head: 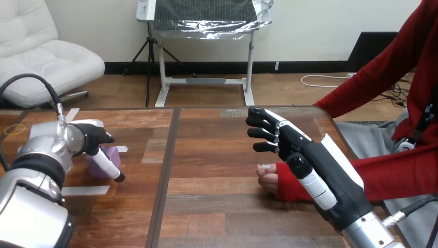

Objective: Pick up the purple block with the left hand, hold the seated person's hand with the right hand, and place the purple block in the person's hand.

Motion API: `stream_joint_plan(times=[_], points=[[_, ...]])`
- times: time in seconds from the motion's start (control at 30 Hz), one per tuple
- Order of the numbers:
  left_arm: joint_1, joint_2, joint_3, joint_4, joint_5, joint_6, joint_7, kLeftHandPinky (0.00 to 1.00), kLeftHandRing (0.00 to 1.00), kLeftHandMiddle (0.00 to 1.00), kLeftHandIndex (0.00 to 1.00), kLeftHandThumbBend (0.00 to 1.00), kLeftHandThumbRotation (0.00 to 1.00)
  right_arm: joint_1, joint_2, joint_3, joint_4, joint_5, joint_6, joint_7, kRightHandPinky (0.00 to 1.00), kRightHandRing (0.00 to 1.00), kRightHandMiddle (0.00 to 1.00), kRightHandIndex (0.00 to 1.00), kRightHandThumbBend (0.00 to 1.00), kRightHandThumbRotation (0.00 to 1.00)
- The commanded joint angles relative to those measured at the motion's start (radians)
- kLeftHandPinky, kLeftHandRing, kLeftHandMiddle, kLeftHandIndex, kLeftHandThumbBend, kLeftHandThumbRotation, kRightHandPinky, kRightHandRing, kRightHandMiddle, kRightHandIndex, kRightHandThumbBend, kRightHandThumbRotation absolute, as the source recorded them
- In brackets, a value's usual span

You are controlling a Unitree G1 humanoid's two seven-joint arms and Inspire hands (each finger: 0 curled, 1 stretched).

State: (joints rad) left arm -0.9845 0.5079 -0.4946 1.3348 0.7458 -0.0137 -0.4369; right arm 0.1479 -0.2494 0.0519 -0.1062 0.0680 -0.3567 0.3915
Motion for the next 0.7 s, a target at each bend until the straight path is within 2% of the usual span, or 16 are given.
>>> stream_joint_plan(times=[0.0, 0.2, 0.33, 0.53, 0.67], points=[[-0.089, -0.002, -0.034, -0.009, 0.027, -0.004, 0.030, 0.96, 1.00, 0.99, 0.96, 0.63, 0.24, -0.056, -0.016, -0.016, -0.059, 0.010, -0.005, 0.001, 0.81, 0.87, 0.90, 0.91, 0.98, 1.00], [-0.079, -0.002, -0.068, -0.009, 0.057, -0.018, 0.058, 0.94, 1.00, 0.98, 0.96, 0.56, 0.22, -0.056, -0.016, -0.016, -0.056, 0.011, -0.010, 0.001, 0.81, 0.87, 0.90, 0.91, 0.96, 1.00], [-0.072, -0.005, -0.079, -0.006, 0.064, -0.019, 0.072, 0.93, 1.00, 0.98, 0.95, 0.48, 0.11, -0.056, -0.017, -0.017, -0.056, 0.010, -0.012, 0.001, 0.81, 0.87, 0.89, 0.91, 0.96, 1.00], [-0.064, -0.005, -0.098, -0.005, 0.076, -0.029, 0.092, 0.91, 0.99, 0.97, 0.94, 0.47, 0.03, -0.057, -0.018, -0.018, -0.055, 0.009, -0.014, 0.000, 0.80, 0.87, 0.89, 0.90, 0.94, 1.00], [-0.060, -0.006, -0.108, -0.003, 0.077, -0.031, 0.110, 0.89, 0.98, 0.96, 0.93, 0.49, 0.01, -0.057, -0.017, -0.018, -0.054, 0.010, -0.016, -0.002, 0.80, 0.86, 0.89, 0.90, 0.94, 1.00]])
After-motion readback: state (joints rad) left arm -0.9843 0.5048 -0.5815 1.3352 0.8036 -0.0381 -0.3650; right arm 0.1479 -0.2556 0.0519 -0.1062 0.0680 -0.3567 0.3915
